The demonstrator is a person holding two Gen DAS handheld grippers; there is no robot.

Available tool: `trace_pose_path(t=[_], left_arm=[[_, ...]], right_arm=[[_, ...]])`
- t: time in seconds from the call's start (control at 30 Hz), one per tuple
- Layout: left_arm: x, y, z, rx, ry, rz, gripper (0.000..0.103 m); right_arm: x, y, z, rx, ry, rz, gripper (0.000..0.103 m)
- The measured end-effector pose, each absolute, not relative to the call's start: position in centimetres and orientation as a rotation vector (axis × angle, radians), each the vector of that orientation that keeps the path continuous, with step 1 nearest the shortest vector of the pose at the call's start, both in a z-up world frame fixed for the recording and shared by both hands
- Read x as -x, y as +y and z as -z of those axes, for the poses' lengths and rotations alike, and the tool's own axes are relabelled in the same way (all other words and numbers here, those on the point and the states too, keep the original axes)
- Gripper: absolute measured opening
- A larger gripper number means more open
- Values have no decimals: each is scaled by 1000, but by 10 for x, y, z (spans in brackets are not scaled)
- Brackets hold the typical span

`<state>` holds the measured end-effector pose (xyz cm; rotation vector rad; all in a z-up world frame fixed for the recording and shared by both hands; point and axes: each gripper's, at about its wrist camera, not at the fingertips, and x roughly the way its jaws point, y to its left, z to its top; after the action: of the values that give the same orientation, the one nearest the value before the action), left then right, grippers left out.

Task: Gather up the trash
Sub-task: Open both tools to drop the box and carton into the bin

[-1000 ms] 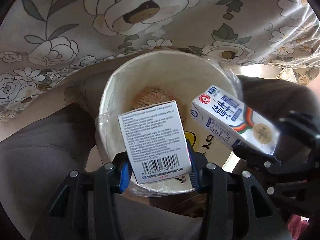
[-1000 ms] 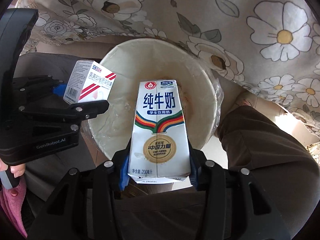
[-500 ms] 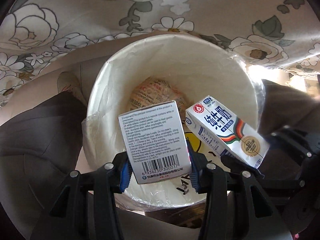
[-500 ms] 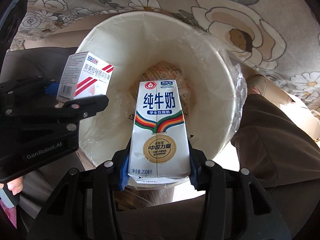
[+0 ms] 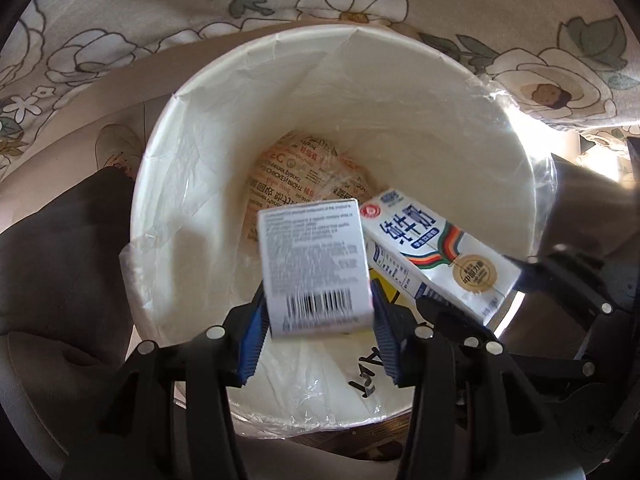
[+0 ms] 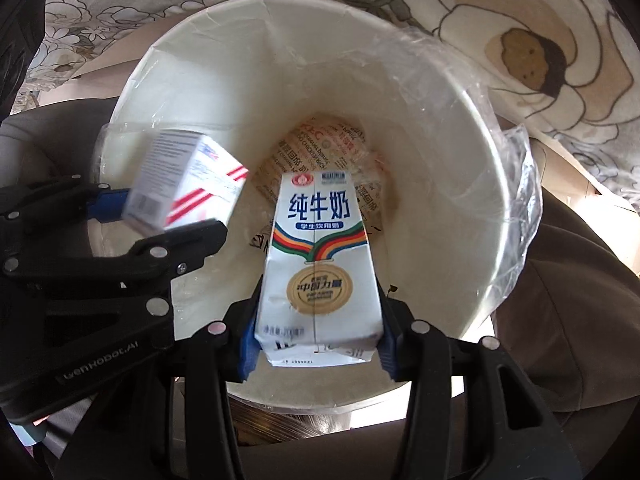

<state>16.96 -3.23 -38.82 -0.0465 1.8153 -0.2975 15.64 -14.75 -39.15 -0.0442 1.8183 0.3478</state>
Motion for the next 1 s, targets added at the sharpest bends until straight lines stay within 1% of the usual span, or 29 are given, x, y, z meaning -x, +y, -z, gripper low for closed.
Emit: trace_pose_path(t=[0.03,0.1,0.3,0.6,0.8,0.93,1.0], left_arm=[[-170,-32,388,43,1812,293,59],[-171,-32,387,45,1806,290,61],[-171,-32,384,44,1801,295,61],[-169,-29,349,23,1743,296,61],[-167,-20,310,-1,1683,311,61],[-164,-17,271,-44,1604,330,61],[-160,-15,249,-63,1561,345,64]], right_arm=[[-158,-147,391,47,1815,-345,52],[-159,-147,391,47,1812,-346,54],[-157,-145,386,50,1801,-349,54],[-161,-142,371,68,1757,-362,54],[-151,-141,335,105,1686,-383,54],[-146,-143,299,123,1620,-397,54],[-142,-145,277,131,1583,-408,54]])
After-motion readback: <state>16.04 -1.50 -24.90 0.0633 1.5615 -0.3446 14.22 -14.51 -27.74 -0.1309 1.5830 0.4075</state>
